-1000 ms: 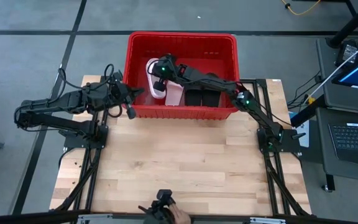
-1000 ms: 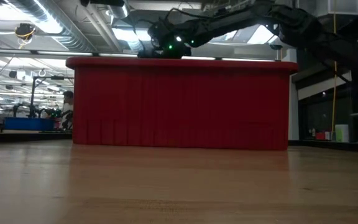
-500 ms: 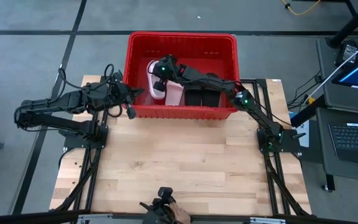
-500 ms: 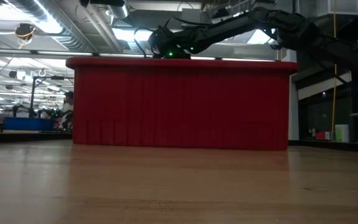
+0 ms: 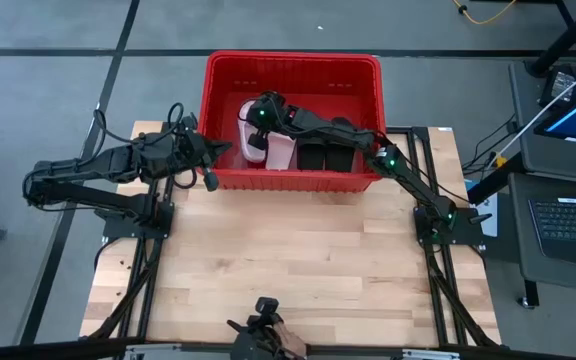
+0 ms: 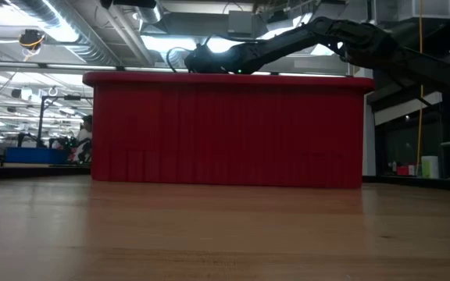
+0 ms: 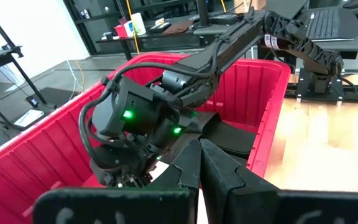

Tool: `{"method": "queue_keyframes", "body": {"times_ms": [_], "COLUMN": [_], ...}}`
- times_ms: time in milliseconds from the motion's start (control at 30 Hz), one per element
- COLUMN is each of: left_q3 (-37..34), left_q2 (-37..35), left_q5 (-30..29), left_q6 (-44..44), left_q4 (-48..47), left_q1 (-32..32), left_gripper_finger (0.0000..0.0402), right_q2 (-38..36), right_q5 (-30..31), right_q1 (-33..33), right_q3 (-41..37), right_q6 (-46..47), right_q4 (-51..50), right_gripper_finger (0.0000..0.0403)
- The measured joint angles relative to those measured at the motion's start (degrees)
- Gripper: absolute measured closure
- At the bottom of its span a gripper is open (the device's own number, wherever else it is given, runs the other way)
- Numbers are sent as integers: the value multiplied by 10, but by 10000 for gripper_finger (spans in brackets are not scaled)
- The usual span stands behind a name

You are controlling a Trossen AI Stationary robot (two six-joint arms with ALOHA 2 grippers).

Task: Pick and place slides into bin
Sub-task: Put the pink slide into the red bin

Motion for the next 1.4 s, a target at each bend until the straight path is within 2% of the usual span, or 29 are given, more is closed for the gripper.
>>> {"method": "queue_keyframes", "body": {"times_ms": [800,967,1400], "left_q3": [0,0,0], "left_q2": [0,0,0], "left_q5": [0,0,0], "left_q6": [0,0,0], "left_q4": [0,0,0], "left_q1": [0,0,0], "left_gripper_finger": [399,399,400], "right_q2": [5,5,5], "right_q5": [-16,-40,-42], "right_q1": [-7,-7,-9], "right_q3": [0,0,0], "right_q6": [10,10,21], "right_q4": [6,6,2], "right_gripper_finger": [395,395,369]}}
